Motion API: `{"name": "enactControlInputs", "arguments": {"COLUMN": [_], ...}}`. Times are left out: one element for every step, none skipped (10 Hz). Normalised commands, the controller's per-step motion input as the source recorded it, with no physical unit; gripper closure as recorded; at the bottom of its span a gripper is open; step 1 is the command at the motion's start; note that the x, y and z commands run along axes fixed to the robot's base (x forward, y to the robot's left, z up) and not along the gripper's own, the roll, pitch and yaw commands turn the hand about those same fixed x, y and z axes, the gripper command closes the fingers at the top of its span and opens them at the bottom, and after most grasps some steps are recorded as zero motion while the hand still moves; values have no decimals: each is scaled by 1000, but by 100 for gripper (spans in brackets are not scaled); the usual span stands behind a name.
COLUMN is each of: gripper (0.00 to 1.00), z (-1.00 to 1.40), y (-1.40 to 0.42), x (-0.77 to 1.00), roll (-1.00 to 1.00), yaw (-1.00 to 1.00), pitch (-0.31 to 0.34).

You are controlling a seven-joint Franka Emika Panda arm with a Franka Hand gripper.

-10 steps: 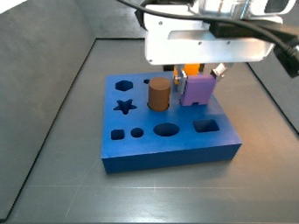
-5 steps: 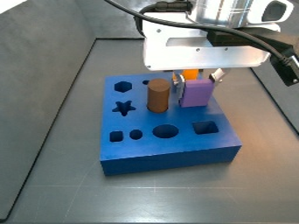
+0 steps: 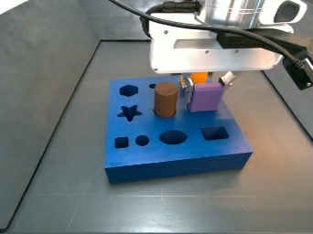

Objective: Pick up the double-square object. Move up. Rotate the double-square object. Place the double-square object on the fixture. Regrasp the double-square object. Move to above the board. Insert the double-square object.
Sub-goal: Insert the double-square object.

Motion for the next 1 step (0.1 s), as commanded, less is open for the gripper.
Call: {"name": "enactControlInputs", "arguments": {"gripper": [100], "z": [0], "y": [0], "x": [0], "roll": [0], "yaw": [0], "pitch": [0]}}
